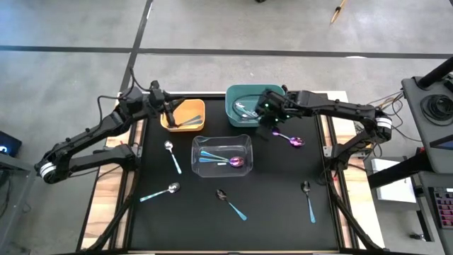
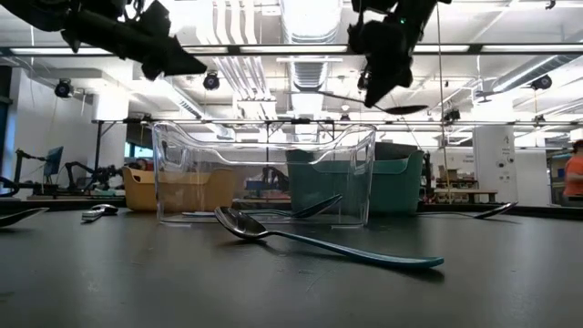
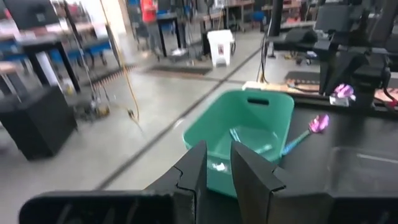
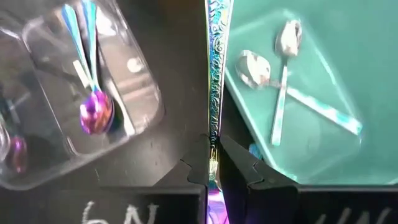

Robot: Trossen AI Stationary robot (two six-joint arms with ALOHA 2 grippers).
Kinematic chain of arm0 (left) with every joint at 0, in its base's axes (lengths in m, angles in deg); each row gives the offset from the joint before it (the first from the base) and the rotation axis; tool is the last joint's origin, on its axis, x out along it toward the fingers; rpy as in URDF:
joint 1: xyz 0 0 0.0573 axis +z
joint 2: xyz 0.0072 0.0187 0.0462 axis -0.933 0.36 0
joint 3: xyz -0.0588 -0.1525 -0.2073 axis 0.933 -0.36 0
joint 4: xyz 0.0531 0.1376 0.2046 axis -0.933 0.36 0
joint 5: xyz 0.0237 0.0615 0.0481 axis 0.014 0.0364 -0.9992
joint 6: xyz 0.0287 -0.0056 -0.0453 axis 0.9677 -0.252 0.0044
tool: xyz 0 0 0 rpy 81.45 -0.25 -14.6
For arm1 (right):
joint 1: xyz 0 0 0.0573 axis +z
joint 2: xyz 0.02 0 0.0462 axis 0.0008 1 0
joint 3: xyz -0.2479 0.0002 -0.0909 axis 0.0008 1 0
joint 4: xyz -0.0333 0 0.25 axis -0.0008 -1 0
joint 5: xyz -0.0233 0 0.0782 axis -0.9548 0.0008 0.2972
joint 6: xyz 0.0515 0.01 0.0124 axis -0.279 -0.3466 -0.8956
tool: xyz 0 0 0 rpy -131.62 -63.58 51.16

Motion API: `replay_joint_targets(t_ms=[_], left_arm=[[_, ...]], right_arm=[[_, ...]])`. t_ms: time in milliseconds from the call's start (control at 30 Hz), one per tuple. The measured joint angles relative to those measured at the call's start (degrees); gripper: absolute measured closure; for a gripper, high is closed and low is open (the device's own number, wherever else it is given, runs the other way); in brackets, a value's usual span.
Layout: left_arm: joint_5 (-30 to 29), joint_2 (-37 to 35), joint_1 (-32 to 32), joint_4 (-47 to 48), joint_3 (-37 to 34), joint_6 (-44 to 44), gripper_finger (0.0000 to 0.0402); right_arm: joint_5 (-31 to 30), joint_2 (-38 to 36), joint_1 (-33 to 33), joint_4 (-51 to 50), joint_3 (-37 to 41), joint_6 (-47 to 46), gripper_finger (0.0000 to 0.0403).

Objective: Sort silverware by color (type)
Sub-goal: Put the violet spoon into the transparent bin

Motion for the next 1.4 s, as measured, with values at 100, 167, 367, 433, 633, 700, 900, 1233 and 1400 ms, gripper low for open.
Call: replay_joint_targets(t_ms=[100, 167, 367, 433, 633, 700, 900, 1233, 1400], left_arm=[[0.02, 0.0, 0.02, -3.38, 0.0, 1.55, 0.0348], [0.0, 0.0, 0.02, -5.49, 0.0, 2.51, 0.0348], [0.0, -0.02, 0.04, -10.07, 0.0, 5.1, 0.0348], [0.0, -0.02, 0.04, -11.14, 0.0, 6.07, 0.0348], [0.0, -0.02, 0.04, -12.65, 0.0, 6.73, 0.0348], [0.0, -0.02, 0.04, -12.6, 0.0, 6.73, 0.0348], [0.0, -0.02, 0.06, -11.65, -0.66, 6.76, 0.0348], [0.0, -0.17, 0.06, -12.08, -0.68, 6.97, 0.0348], [0.0, -0.48, 0.04, -11.93, -0.68, 6.99, 0.0348]], right_arm=[[0.0, 0.0, 0.13, 2.94, -0.24, 1.05, 0.0392], [0.02, 0.02, 0.27, 4.87, -0.24, 2.03, 0.0392], [0.02, 0.02, 0.95, 10.54, -0.24, 3.0, 0.0391], [0.05, 0.02, 0.97, 12.14, -0.24, 3.34, 0.0391], [0.42, 0.02, 0.96, 17.48, -0.24, 4.05, 0.0391], [0.45, 0.02, 0.98, 19.25, -0.24, 4.05, 0.0391], [0.57, 0.02, 0.98, 21.01, -0.24, 2.74, 0.0391], [3.52, 1.76, 0.98, 25.37, -1.07, 3.94, 0.0391], [5.19, 5.02, 0.98, 25.53, -5.22, 6.64, 0.0391]])
